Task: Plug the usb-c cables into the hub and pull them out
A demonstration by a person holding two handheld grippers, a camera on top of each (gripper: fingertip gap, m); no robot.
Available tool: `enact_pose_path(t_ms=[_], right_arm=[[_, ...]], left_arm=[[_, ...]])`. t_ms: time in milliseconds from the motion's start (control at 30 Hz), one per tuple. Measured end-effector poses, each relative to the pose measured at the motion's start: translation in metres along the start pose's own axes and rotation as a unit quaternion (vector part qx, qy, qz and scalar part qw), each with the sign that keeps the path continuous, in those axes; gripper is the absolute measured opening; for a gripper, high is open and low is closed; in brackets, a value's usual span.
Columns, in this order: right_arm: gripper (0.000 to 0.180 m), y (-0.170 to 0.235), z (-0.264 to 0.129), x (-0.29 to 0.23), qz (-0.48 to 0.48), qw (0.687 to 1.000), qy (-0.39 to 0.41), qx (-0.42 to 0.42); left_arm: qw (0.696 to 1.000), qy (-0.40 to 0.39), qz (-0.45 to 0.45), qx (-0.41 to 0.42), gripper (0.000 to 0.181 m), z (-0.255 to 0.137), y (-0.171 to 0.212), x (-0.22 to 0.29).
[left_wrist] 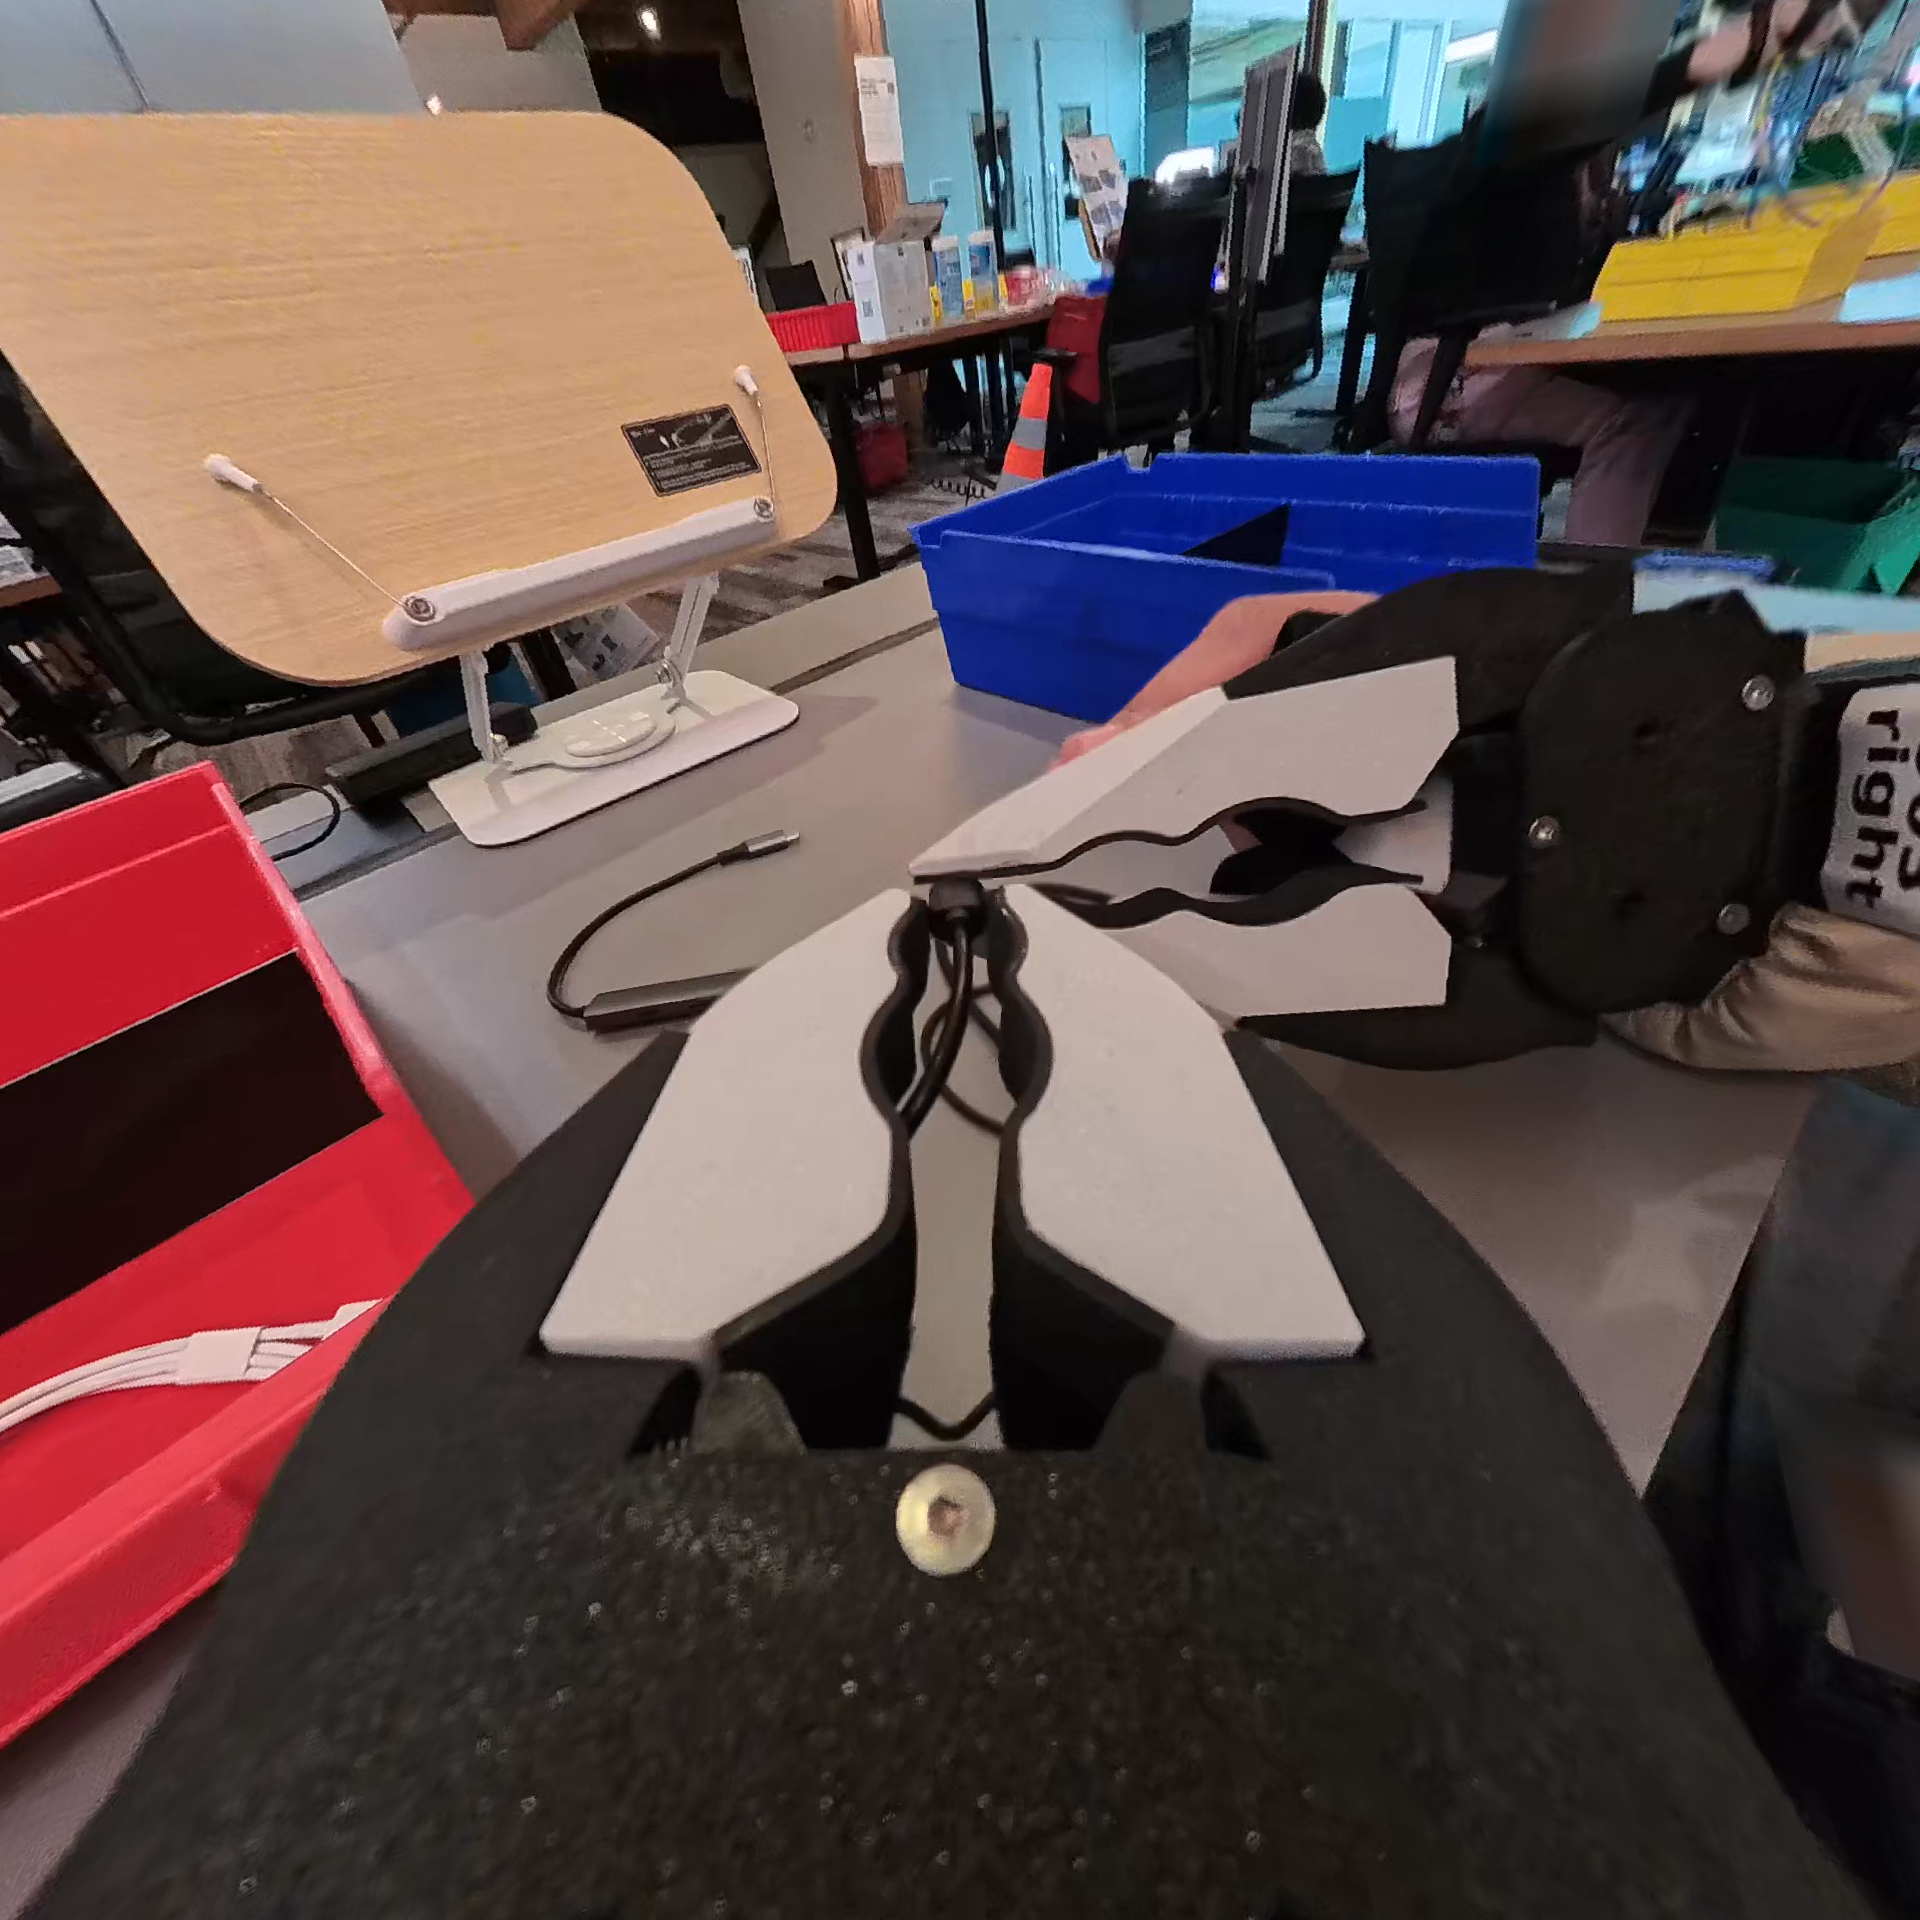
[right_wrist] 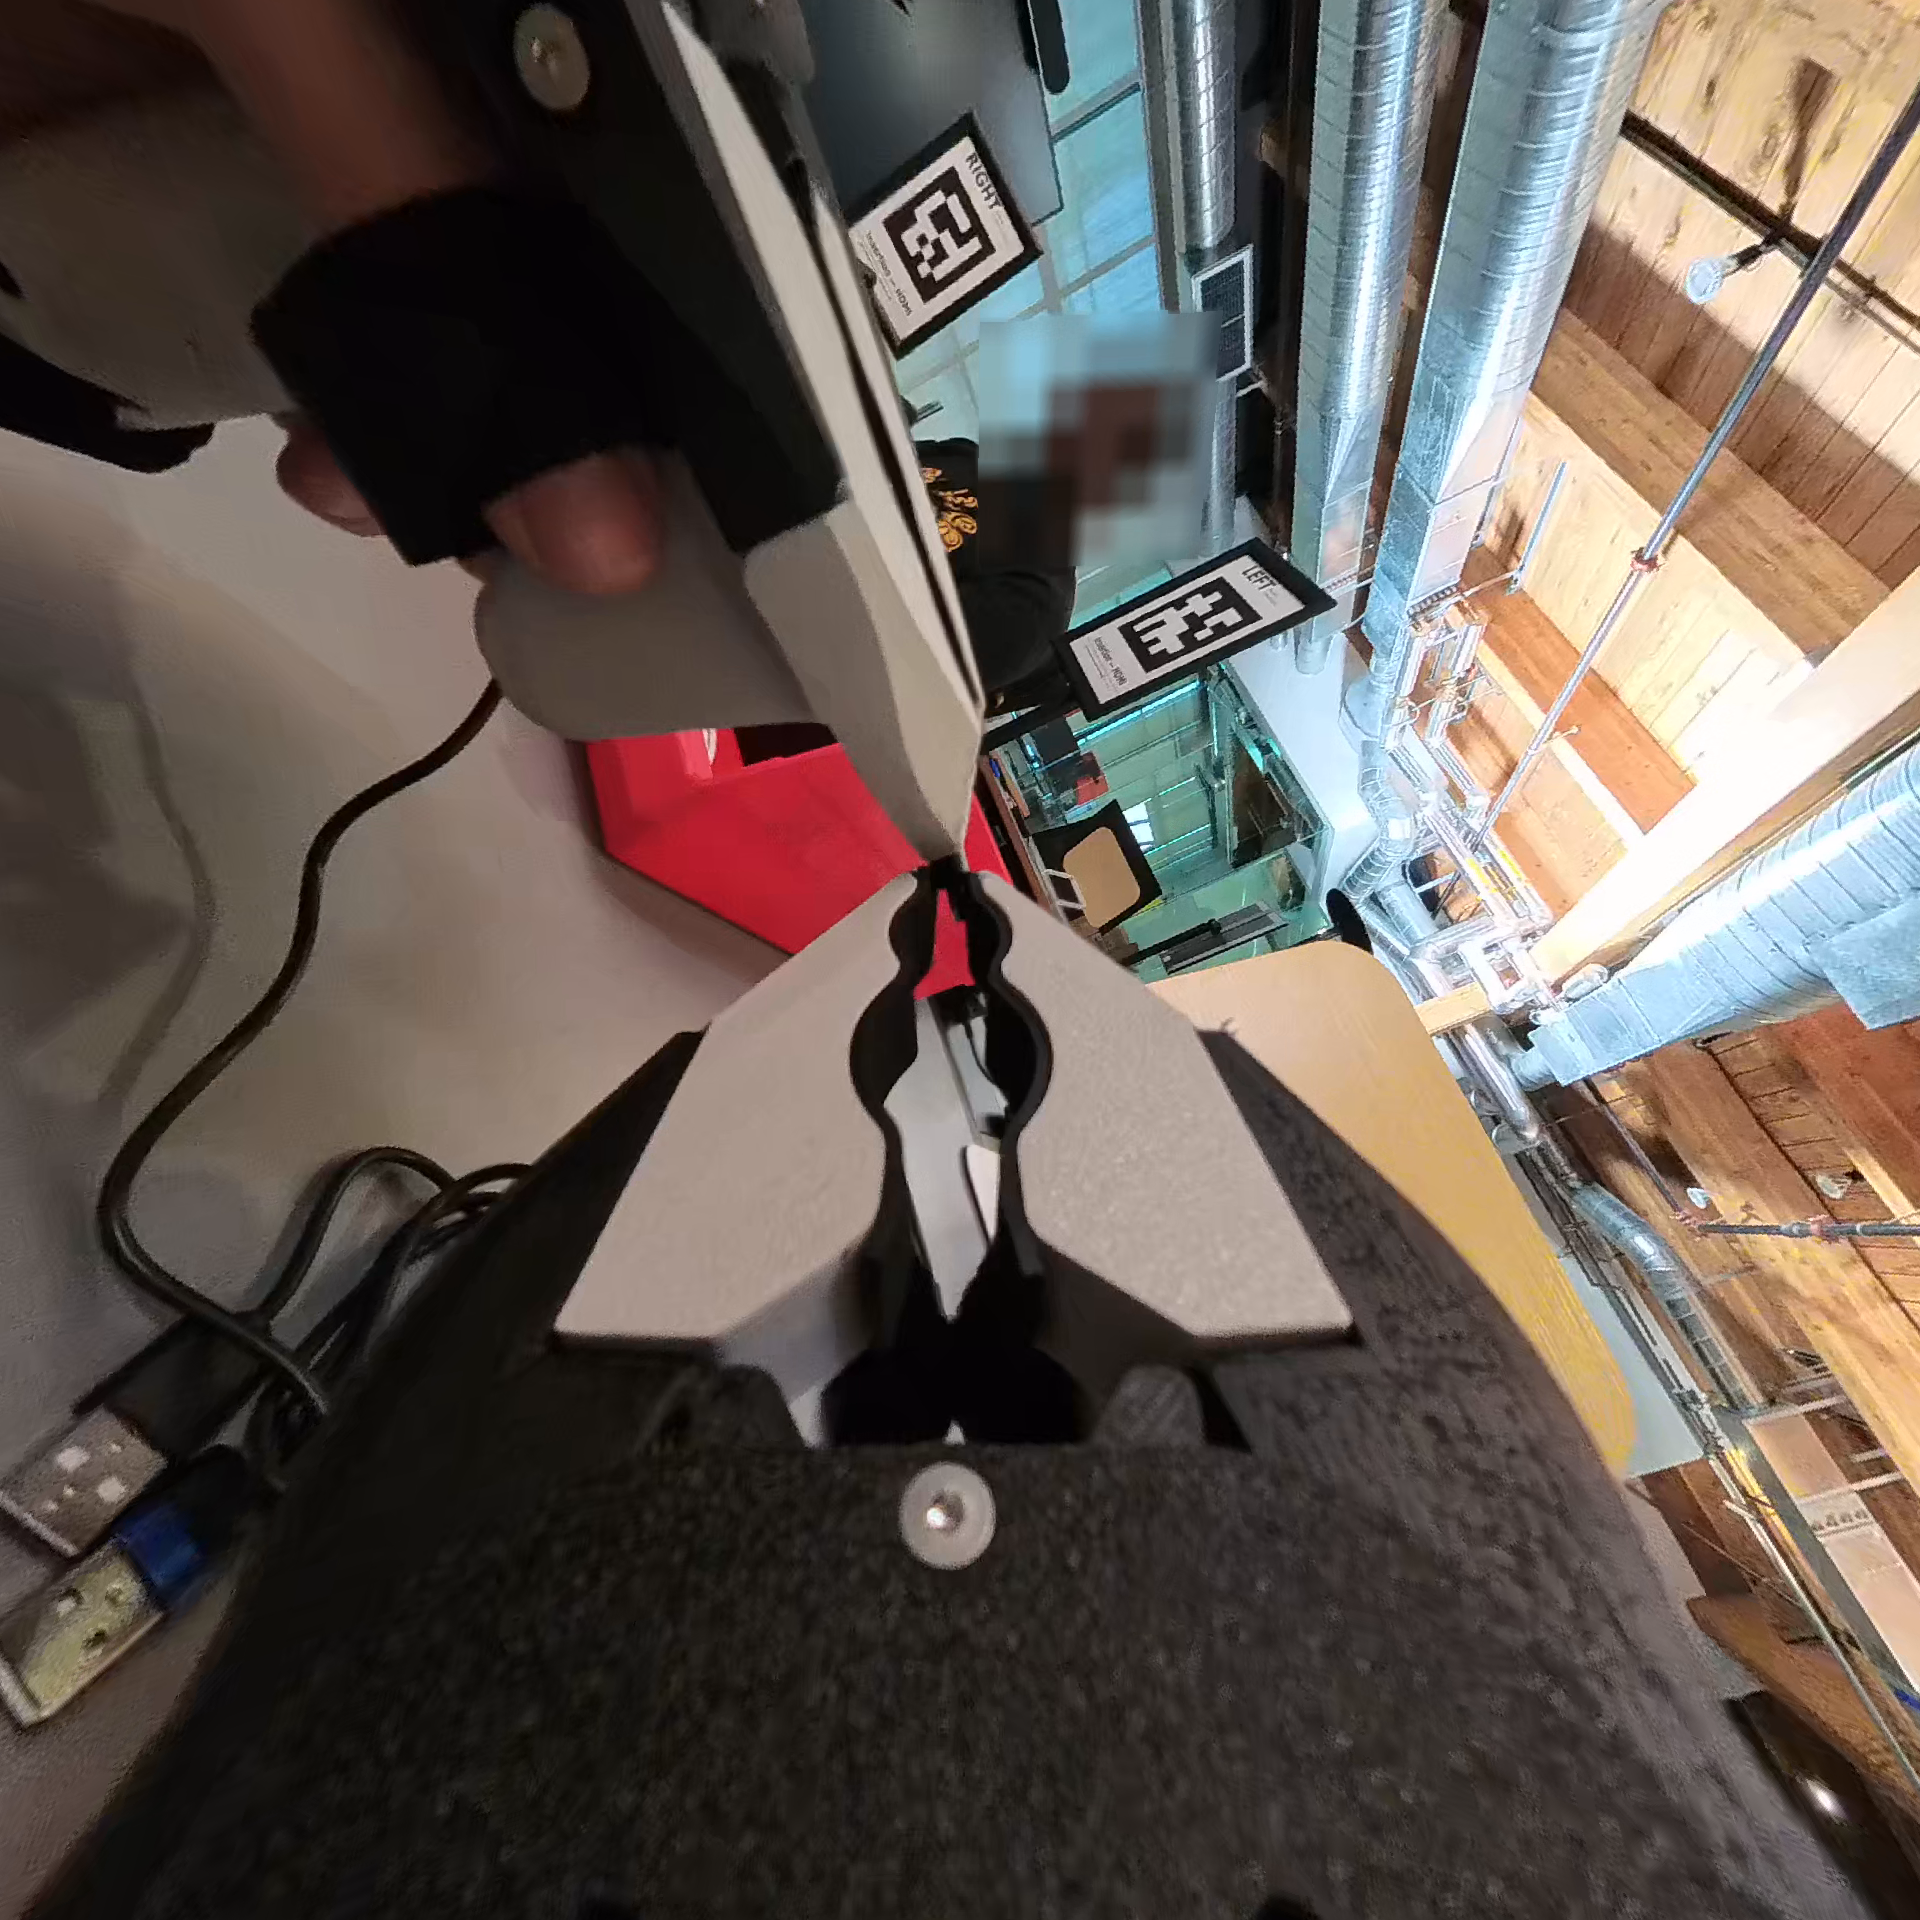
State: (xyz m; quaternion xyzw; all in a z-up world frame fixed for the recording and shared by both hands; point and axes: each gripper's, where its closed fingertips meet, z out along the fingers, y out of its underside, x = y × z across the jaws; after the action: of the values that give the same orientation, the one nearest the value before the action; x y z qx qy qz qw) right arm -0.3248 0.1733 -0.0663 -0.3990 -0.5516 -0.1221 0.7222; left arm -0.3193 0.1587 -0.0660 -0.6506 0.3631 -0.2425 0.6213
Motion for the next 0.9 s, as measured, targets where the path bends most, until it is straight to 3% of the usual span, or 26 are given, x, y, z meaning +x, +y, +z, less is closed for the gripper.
enact_pose_path(t_ms=[100,233,300,367,433,600,700,833,900], right_arm=[[0.005,0.002,0.001,-0.005,-0.002,1.000,-0.009,0.000],[0.022,0.028,0.006,-0.015,0.178,0.976,-0.115,-0.051],[0.033,0.069,0.009,-0.015,0.293,0.938,-0.148,-0.115],[0.047,0.118,0.010,-0.018,0.406,0.877,-0.163,-0.198],[0.053,0.146,0.012,-0.025,0.498,0.815,-0.187,-0.229],[0.058,0.172,0.026,-0.048,0.562,0.745,-0.232,-0.275],[0.054,0.173,0.039,-0.049,0.548,0.754,-0.234,-0.276],[0.048,0.176,0.037,-0.061,0.464,0.792,-0.249,-0.309],[0.033,0.170,0.036,-0.064,0.454,0.798,-0.263,-0.296]], left_arm=[[0.999,0.010,0.008,-0.034,0.010,0.000,0.007,-0.001],[0.998,-0.034,0.000,-0.057,0.011,-0.002,0.016,-0.023],[0.997,-0.039,-0.023,-0.055,0.011,-0.006,0.018,-0.034],[0.996,-0.033,-0.070,-0.050,0.011,-0.008,0.020,-0.042],[0.993,-0.021,-0.106,-0.040,0.011,-0.009,0.021,-0.045],[0.995,-0.028,-0.092,-0.038,0.011,-0.006,0.023,-0.049],[0.996,-0.025,-0.071,-0.049,0.011,-0.003,0.027,-0.045],[0.996,-0.024,-0.052,-0.066,0.011,0.000,0.034,-0.043],[0.996,-0.022,-0.054,-0.065,0.010,0.001,0.035,-0.043]])
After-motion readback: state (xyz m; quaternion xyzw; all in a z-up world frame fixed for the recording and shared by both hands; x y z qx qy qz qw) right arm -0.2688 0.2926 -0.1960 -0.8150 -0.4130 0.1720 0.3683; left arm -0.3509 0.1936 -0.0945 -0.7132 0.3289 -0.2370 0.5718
